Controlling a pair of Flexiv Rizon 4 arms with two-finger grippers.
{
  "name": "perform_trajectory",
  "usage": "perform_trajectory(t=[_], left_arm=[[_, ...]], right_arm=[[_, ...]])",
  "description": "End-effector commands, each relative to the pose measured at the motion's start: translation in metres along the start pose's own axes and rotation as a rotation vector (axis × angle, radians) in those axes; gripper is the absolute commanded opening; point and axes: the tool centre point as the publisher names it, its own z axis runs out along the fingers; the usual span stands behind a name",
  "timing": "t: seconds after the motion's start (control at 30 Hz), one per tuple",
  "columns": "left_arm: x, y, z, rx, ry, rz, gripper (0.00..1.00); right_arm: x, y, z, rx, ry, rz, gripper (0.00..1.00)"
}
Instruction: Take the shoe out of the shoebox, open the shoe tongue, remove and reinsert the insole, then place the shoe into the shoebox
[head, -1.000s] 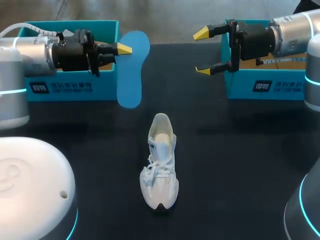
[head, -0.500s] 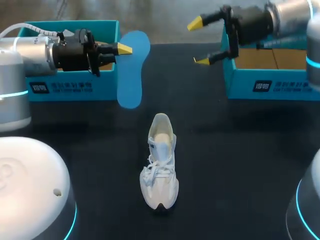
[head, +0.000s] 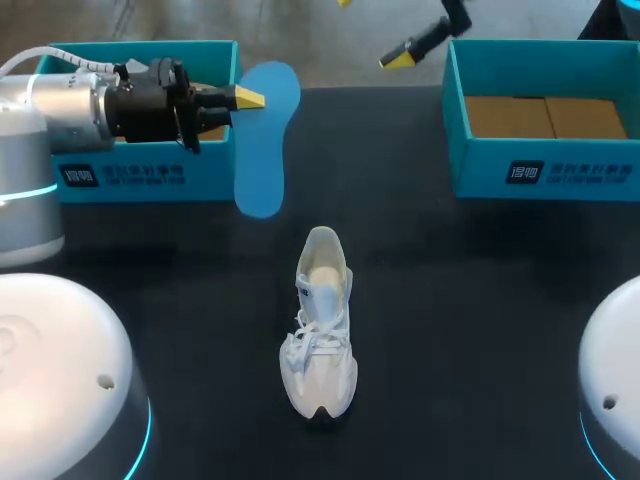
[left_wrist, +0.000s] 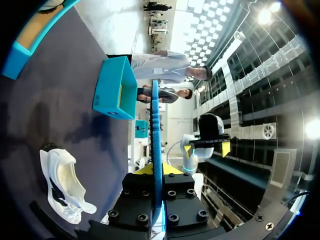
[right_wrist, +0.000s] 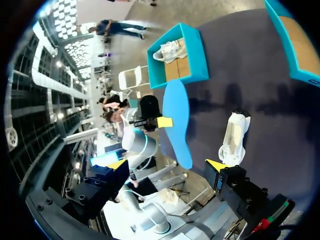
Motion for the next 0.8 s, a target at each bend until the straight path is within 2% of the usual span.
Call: perform_trajectory(t=[0.03, 0.17, 0.4, 0.6, 0.8], left_arm=[[0.001, 0.001, -0.001, 0.001, -0.003, 0.001, 0.0], [0.001, 0.001, -0.001, 0.001, -0.003, 0.001, 0.0], [0.001, 0.001, -0.001, 0.001, -0.003, 0.001, 0.0], [0.001, 0.001, -0.001, 0.001, -0.003, 0.001, 0.0], [0.001, 0.001, -0.001, 0.001, -0.003, 0.001, 0.0]], right_arm=[[0.018, -0.007, -0.007, -0.019, -0.657, 0.089, 1.0], [0.031, -0.012, -0.011, -0.027, -0.769, 0.149, 1.0], [0.053, -0.017, -0.012, -0.107, -0.957, 0.251, 1.0], [0.072, -0.023, -0.005, -0.184, -1.07, 0.254, 1.0], [0.086, -0.02, 0.006, -0.219, -1.141, 0.194, 1.0]])
